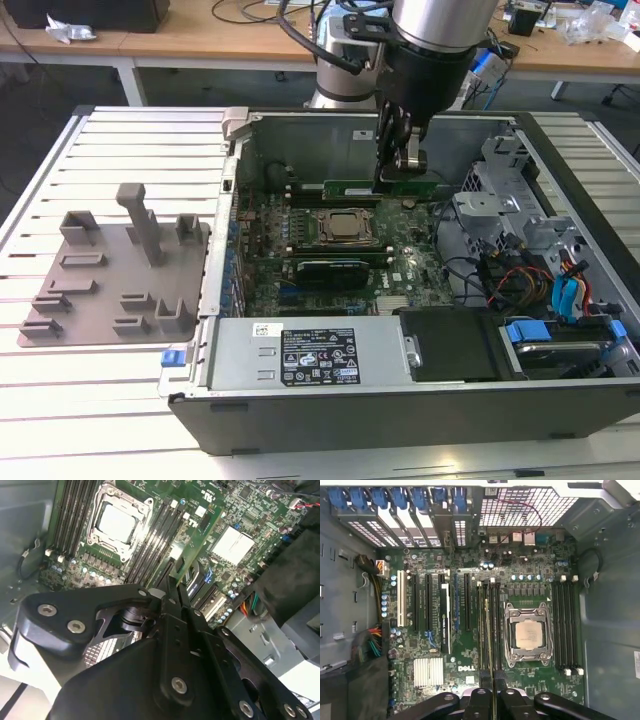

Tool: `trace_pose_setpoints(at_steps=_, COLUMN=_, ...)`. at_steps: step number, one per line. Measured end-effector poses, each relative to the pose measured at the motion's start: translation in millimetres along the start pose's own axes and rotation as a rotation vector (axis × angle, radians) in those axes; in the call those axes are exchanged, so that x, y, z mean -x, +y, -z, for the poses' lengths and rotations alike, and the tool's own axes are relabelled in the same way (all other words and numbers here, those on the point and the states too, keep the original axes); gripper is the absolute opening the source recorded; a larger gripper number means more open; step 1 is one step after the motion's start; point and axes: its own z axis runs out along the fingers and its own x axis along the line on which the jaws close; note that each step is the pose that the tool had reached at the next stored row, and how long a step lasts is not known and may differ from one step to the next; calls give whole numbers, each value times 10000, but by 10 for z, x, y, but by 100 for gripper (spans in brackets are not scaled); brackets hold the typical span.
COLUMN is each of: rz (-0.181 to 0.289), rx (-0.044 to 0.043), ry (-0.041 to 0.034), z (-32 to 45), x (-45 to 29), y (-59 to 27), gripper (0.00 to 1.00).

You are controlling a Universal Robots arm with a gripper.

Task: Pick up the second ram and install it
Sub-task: 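Insert the second ram into the second slot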

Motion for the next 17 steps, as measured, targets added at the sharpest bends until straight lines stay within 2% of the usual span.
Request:
trace_pose_setpoints(at_steps=2, rz=-1, rx=0, ry=0, z=-70, x=-2, y=0, gripper=13)
trace_pose_setpoints(at_steps=7, rz=0, rx=0, ry=1, z=-314, x=-15, y=2, gripper=13)
trace_pose_setpoints(at_steps=11, rz=-1, rx=0, ry=2, z=-434, x=-21, y=15, gripper=13)
trace_pose_setpoints(at_steps=17, rz=-290, rx=-15, ry=-15, z=-621, x=4, y=118, gripper=13)
